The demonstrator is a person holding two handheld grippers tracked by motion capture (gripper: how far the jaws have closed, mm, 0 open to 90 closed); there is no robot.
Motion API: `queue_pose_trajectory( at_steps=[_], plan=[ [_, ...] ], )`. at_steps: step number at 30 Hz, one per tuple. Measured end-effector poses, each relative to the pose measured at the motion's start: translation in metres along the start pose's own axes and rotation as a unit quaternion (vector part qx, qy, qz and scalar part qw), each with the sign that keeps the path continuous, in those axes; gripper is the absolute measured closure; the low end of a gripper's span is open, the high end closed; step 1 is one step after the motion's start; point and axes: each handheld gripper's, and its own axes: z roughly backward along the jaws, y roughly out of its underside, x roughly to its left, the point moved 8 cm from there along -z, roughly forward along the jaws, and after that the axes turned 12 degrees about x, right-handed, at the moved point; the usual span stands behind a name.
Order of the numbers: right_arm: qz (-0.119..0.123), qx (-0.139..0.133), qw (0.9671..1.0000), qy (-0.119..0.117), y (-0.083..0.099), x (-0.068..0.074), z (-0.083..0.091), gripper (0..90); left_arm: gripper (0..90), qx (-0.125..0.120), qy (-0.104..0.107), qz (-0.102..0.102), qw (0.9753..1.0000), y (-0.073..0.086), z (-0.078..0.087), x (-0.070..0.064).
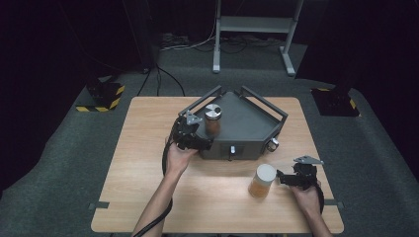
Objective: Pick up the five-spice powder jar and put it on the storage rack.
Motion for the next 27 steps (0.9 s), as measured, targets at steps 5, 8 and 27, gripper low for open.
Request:
queue_pose_trajectory(
  at_steps=[5,8,27],
  plan=[
    [0.0,0.0,1.0,0.0,0.0,0.0,0.0,5.8,5.6,0.002,0.002,0.0,1.0,0.007,0.003,0.0],
    [0.0,0.0,1.0,0.0,0.0,0.0,0.0,5.9,5.6,0.005,0.003,0.0,1.0,0.013,0.002,-0.002],
    [0.0,0.0,1.0,0.0,0.0,0.0,0.0,5.8,5.6,0.024,0.005,0.014,0.9996,0.052,-0.006,-0.004]
  ],
)
